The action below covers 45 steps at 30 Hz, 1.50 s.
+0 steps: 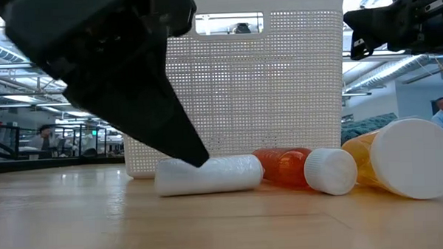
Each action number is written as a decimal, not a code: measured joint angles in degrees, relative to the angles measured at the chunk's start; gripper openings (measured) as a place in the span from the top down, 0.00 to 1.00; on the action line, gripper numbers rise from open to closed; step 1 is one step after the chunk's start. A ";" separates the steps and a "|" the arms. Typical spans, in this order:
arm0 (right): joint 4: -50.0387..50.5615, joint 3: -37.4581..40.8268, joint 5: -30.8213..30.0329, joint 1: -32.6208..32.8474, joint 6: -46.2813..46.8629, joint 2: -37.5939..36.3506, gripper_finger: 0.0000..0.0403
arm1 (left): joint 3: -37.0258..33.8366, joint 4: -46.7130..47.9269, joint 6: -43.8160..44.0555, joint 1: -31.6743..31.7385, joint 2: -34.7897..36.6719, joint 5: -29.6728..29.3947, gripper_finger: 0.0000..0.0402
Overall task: Pick & place medical supplies in basket/bin
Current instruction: Put the white rolled gauze into the white bin
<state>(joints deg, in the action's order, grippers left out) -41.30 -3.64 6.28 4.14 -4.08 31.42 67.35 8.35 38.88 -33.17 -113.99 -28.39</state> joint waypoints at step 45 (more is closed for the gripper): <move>-0.24 0.00 -0.22 0.00 -0.02 0.11 1.00 | -2.27 -9.60 -6.50 1.10 -4.45 7.54 0.50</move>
<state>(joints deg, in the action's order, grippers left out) -41.54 -3.64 6.07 4.14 -4.10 31.53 65.08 -1.25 32.39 -32.07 -118.45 -20.85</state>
